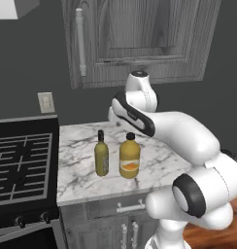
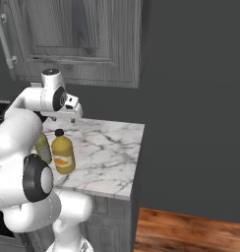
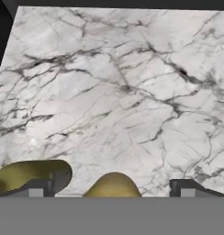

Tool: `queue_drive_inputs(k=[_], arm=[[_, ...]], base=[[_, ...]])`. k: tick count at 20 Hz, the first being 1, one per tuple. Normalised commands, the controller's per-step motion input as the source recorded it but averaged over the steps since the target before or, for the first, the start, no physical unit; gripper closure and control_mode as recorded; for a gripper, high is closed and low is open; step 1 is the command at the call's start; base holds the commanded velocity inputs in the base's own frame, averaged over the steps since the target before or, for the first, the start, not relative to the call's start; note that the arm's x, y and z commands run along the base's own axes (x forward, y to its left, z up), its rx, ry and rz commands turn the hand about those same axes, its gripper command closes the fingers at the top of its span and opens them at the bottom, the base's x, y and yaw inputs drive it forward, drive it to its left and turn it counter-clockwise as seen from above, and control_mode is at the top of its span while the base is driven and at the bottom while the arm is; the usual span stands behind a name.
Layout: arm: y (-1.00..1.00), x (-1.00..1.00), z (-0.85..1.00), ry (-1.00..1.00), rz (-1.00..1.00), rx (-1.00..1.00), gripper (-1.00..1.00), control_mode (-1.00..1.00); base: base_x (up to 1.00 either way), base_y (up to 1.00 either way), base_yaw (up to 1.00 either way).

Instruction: There is a wine glass and glass cup on the dining counter. Place the wine bottle next to the wine glass and the juice bottle next to the glass cup.

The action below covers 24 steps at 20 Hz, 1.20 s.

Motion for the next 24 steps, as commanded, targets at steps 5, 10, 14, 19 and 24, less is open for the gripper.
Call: queue_drive_inputs(k=[5,10,14,19,24], arm=[[0.11,0.19,-0.31,0.0,0.0,0.0,-1.0,-1.0],[0.06,-0.09,-0.2,0.05,0.0,0.01,-1.0,-1.0],[0.09,-0.19,-0.11,0.06,0.0,0.01,-1.0,-1.0],[0.06,-0.25,-0.06,0.01,0.0,0.0,-1.0,-1.0],[-0.02,-0.12,-0.11,0.0,0.0,-0.05,-1.0,-1.0]], base=[[0.0,0.0,0.0],[0.0,0.0,0.0],[0.0,0.0,0.0],[0.0,0.0,0.0],[0.0,0.0,0.0]])
